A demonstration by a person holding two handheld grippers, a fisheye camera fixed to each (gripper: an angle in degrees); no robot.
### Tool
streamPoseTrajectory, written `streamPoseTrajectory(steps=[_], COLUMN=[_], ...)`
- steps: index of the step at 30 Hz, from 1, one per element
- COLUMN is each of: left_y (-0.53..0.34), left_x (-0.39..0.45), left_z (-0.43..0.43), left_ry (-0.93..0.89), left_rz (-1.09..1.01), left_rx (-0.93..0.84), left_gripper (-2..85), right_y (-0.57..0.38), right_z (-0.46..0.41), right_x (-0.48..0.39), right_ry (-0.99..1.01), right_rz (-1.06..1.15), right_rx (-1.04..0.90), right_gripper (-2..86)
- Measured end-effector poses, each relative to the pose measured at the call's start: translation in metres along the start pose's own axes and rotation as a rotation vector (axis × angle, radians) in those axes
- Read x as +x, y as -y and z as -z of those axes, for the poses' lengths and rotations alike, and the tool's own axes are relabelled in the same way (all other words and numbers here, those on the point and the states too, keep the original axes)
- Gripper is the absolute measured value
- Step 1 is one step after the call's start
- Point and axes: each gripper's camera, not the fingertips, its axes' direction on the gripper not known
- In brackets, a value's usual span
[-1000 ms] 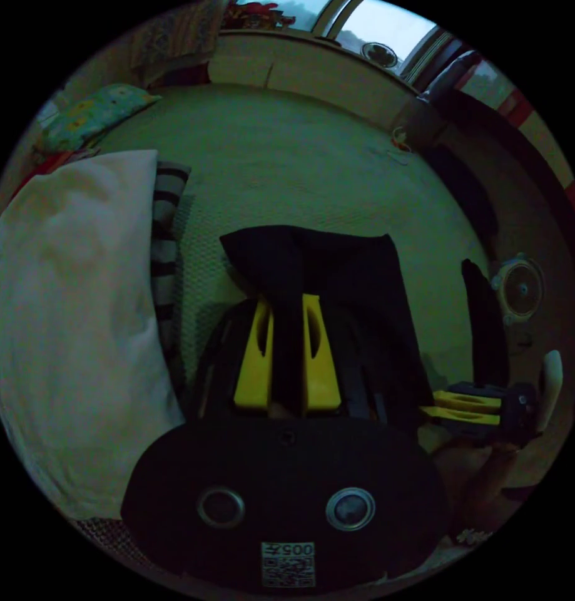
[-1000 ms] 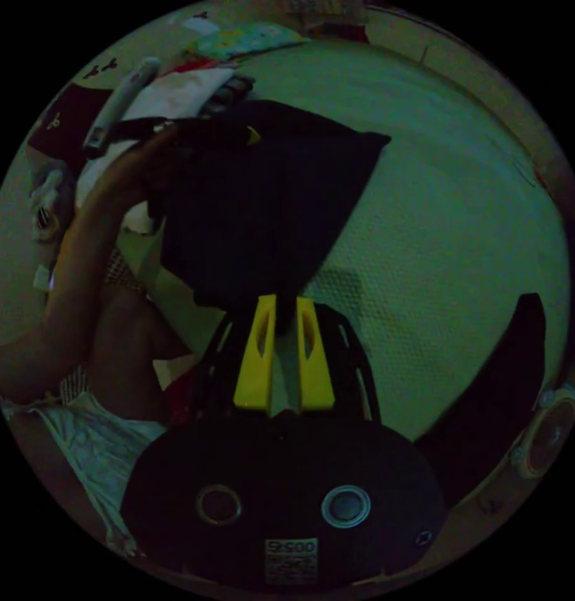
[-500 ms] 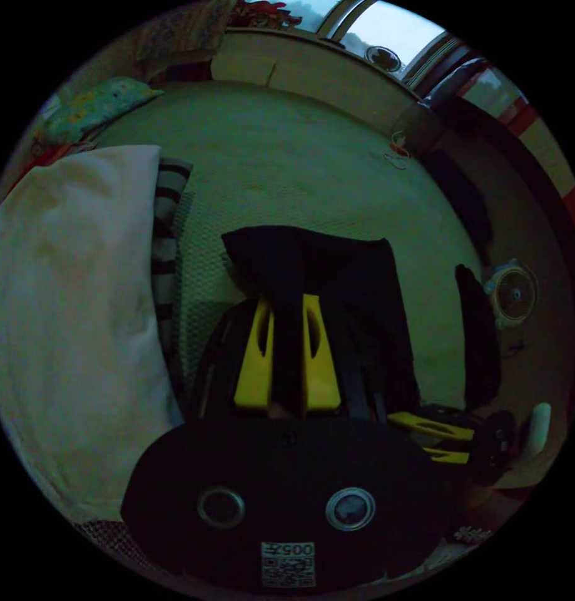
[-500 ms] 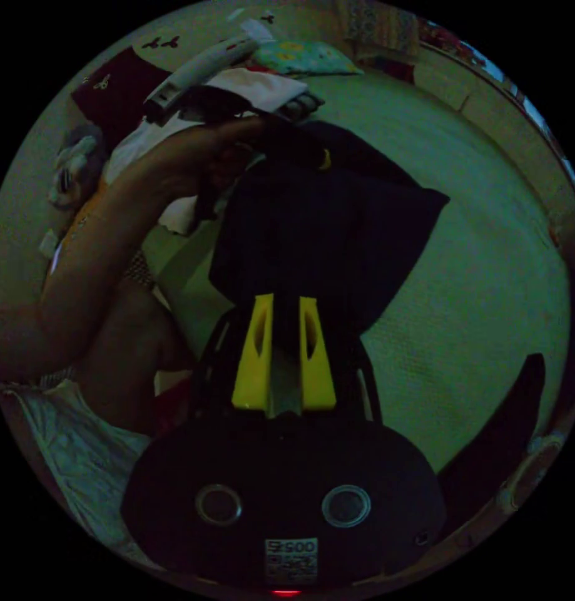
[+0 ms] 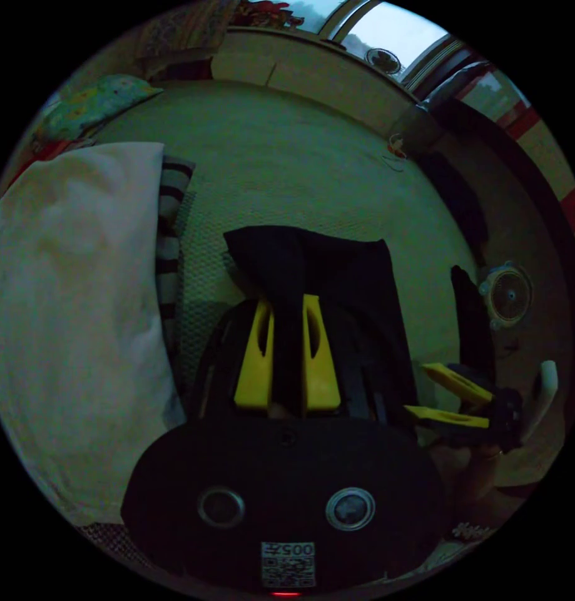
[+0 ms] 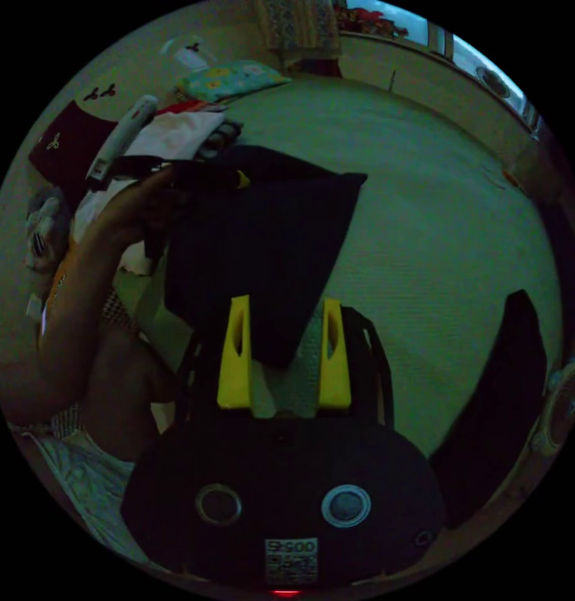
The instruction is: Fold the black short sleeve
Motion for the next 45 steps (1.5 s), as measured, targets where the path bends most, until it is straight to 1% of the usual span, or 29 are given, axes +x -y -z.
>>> streamPoseTrajectory(steps=[7, 9, 13, 17, 21, 27, 31, 36, 40, 43, 45], left_y=[-0.004, -0.005, -0.01, -0.016, -0.021, -0.036, -0.052, -0.079, -0.094, -0.103, -0.108], left_x=[0.056, 0.07, 0.104, 0.141, 0.176, 0.242, 0.296, 0.371, 0.445, 0.513, 0.558], left_z=[0.011, 0.015, 0.023, 0.032, 0.043, 0.073, 0.1, 0.127, 0.148, 0.158, 0.161], left_ry=[0.038, 0.036, 0.029, 0.041, 0.057, 0.076, 0.08, 0.094, -0.03, -0.078, -0.113], left_rz=[-0.018, -0.018, -0.019, -0.016, -0.018, -0.044, -0.051, -0.078, -0.125, -0.215, -0.278], left_rx=[-0.004, -0.004, -0.006, -0.008, -0.006, 0.053, 0.143, 0.242, 0.237, 0.245, 0.25], left_gripper=[7.8, 7.8, 7.8, 7.7, 7.3, 6.6, 6.5, 6.5, 6.7, 6.6, 6.6], right_y=[-0.035, -0.049, -0.068, -0.089, -0.114, -0.15, -0.174, -0.221, -0.268, -0.311, -0.342], right_z=[0.013, 0.022, 0.032, 0.049, 0.073, 0.117, 0.148, 0.203, 0.241, 0.275, 0.299], right_x=[0.009, 0.01, 0.014, 0.024, 0.024, 0.026, 0.032, 0.041, 0.06, 0.087, 0.11], right_ry=[-0.006, 0.047, 0.038, 0.082, 0.039, -0.013, -0.058, -0.178, -0.248, -0.285, -0.346], right_rz=[-0.042, -0.032, -0.045, -0.069, -0.019, 0.027, 0.022, 0.011, -0.05, -0.145, -0.228], right_rx=[-0.018, -0.016, -0.012, 0.01, 0.053, 0.112, 0.157, 0.191, 0.221, 0.25, 0.258], right_gripper=[14.4, 11.4, 8.8, 2.4, -0.6, -1.0, -1.0, -1.0, -1.0, -1.0, -1.0])
